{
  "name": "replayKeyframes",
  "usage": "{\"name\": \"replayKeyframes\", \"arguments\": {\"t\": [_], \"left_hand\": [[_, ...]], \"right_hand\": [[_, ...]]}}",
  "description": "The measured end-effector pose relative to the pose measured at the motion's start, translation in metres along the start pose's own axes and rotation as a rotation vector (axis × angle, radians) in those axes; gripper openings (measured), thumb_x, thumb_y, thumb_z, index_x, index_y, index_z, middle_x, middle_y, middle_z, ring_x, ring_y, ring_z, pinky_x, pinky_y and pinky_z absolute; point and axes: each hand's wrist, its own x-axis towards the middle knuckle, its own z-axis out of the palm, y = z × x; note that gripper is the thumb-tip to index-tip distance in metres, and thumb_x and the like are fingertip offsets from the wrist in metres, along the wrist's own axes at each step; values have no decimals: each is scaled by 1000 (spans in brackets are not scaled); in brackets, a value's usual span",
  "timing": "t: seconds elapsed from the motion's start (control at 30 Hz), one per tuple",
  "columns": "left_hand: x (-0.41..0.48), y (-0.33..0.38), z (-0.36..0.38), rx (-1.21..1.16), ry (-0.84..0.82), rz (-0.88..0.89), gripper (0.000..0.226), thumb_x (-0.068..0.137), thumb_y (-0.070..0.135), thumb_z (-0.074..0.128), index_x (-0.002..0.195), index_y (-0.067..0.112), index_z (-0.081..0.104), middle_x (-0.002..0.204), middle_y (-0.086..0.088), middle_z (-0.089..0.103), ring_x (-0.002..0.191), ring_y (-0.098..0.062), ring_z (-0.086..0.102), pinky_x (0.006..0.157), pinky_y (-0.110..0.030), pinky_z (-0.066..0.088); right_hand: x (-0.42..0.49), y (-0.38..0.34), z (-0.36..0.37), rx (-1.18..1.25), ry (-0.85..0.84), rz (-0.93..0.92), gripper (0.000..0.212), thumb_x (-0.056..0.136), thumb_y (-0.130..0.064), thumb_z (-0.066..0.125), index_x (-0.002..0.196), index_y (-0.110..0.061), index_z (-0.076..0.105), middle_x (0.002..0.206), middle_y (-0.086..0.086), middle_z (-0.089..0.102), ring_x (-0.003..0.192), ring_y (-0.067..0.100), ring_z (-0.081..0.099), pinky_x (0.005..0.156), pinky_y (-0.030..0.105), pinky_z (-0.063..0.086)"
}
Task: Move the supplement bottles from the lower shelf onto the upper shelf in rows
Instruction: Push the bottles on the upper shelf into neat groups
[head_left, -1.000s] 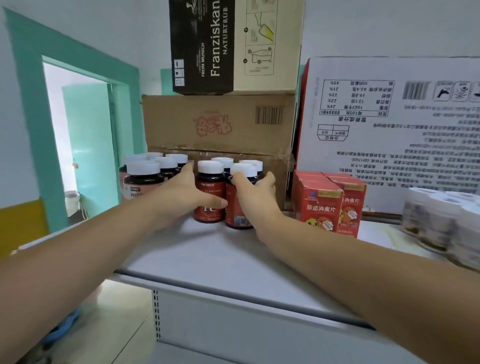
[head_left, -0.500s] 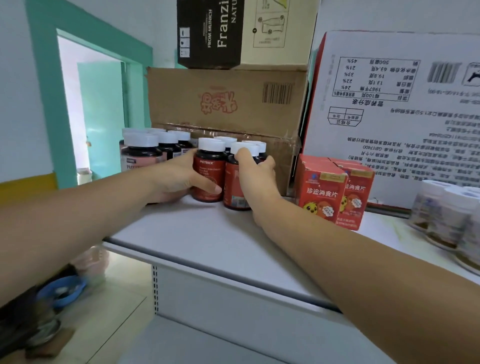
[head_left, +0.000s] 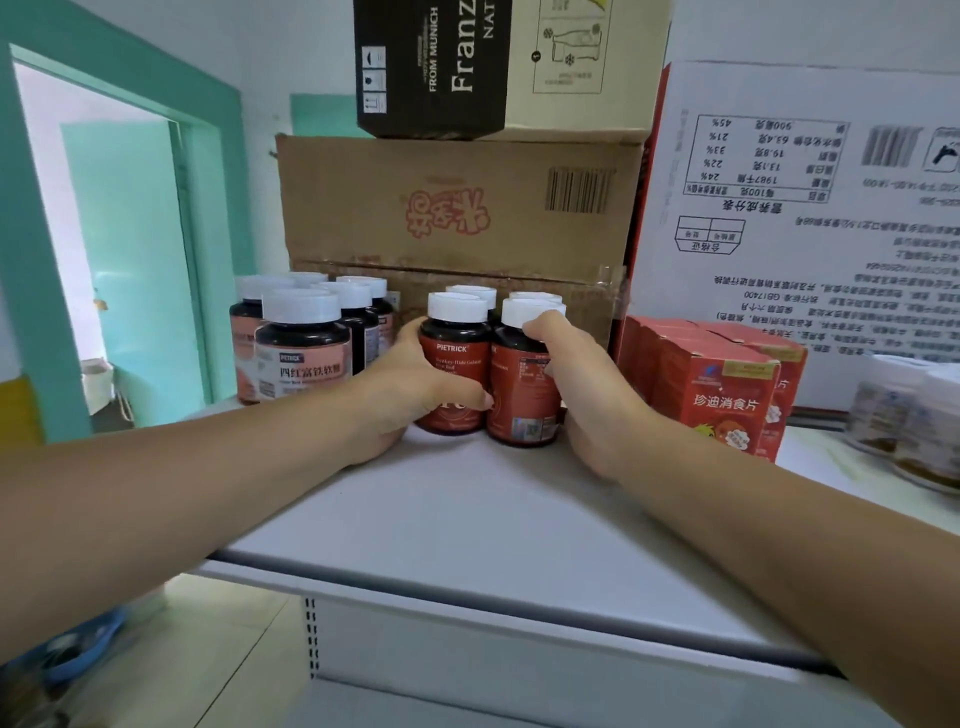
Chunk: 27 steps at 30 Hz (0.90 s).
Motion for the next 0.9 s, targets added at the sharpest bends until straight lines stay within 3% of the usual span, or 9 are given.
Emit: {"name": "replayKeyframes", "arguments": {"t": [0.07, 0.2, 0.4, 0.63, 0.9], "left_hand": [[-1, 0, 0, -24, -11, -2, 111, 33, 6, 86, 135, 16, 43, 118, -15, 67, 107, -29, 67, 99, -50, 49], [-1, 2, 2, -78, 12, 25, 107, 40, 0, 82, 137, 19, 41, 120, -15, 66, 107, -30, 67, 97, -50, 51], [0, 3, 5, -97, 27, 39, 94, 48, -5, 72, 135, 17, 45, 120, -19, 65, 107, -31, 66, 94, -45, 53], [-5, 6, 5, -86, -25, 50, 92, 42, 7, 75, 131, 12, 52, 119, -20, 66, 109, -33, 65, 96, -46, 51], [-2, 6, 3, -59, -26, 41, 98, 41, 11, 78, 134, 16, 48, 120, -14, 67, 109, -29, 66, 99, -47, 49]], "right_hand": [[0, 0, -2, 8, -5, -1, 87, 57, -58, 57, 139, -31, 42, 116, -1, 66, 104, 17, 62, 87, 40, 50], [6, 3, 2, 15, -28, -5, 96, 54, -61, 59, 142, -29, 38, 118, 3, 67, 106, 26, 65, 93, 48, 51], [12, 7, 0, 15, -17, -37, 91, 54, -62, 58, 136, -26, 42, 118, 1, 66, 109, 25, 62, 97, 49, 48], [14, 11, 1, 3, 26, -44, 101, 54, -66, 56, 144, -28, 31, 141, -1, 49, 123, 25, 53, 102, 50, 42], [14, 7, 0, 26, 32, -50, 82, 54, -66, 58, 125, -27, 51, 120, 1, 63, 110, 24, 62, 96, 48, 48]]}}
